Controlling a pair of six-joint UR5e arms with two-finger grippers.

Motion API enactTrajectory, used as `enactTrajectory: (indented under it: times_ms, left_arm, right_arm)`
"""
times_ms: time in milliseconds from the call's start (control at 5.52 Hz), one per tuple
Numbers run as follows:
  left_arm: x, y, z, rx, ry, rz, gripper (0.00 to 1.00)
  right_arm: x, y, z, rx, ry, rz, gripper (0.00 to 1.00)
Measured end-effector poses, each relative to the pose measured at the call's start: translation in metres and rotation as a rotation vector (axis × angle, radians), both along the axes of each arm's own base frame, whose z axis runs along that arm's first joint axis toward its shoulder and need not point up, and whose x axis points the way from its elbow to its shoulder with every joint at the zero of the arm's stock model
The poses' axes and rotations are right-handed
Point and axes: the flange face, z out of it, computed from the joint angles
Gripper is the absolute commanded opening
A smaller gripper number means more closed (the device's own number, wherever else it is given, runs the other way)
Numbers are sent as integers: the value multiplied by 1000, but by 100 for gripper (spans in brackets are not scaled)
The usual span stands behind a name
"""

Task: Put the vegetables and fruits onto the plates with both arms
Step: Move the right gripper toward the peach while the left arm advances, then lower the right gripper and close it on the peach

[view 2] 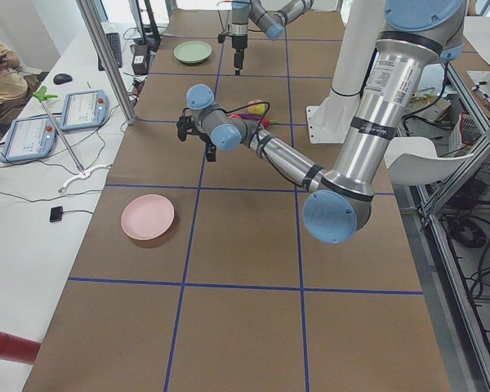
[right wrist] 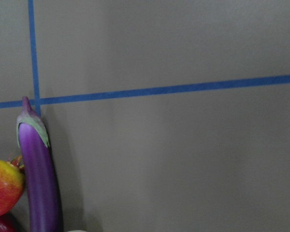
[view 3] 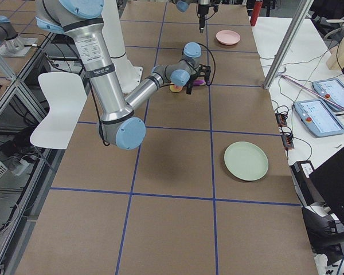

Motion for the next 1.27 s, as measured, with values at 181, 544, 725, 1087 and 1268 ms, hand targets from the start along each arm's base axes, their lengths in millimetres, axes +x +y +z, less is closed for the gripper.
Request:
enactTrajectory:
  times_ms: [181,544,725,1087,1268]
  left_arm:
    - [6,-2,1,-7,-6,-1,100]
    - [9,-2,2,-11,-9,0,100]
    - [9,-2,2,-10,-9,0,100]
    - [9,-1,2,-11,-8,0,100]
    - [9,-1,2,-12,-9,0,100]
  right_arm:
    - [-43,31,-19,-35,-1,34,95]
    - [-88,67,-25,-70,16,59,98]
    - [-98,70,-22,-74,27,61,99]
    - [-114,69,-19,-70,47,67,99]
    - [-119,68,-16,-70,55,68,99]
